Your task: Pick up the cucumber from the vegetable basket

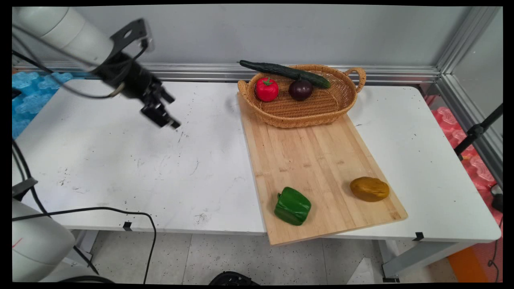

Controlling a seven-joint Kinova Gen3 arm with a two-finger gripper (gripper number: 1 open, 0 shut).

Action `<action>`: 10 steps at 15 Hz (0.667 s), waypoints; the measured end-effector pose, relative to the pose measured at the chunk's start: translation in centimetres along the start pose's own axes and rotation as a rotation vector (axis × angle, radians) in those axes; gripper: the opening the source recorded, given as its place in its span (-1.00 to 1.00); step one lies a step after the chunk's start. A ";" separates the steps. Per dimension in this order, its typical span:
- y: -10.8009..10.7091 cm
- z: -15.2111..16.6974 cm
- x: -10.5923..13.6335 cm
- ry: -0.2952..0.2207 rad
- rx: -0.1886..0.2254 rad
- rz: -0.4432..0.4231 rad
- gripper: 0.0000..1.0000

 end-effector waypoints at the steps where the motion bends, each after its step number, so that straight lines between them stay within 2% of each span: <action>1: -0.2 0.1 0.7 0.012 0.006 -0.002 1.00; 7: -1.3 2.1 7.4 0.106 0.057 0.004 1.00; 10: -1.7 3.4 10.4 0.137 0.084 0.006 1.00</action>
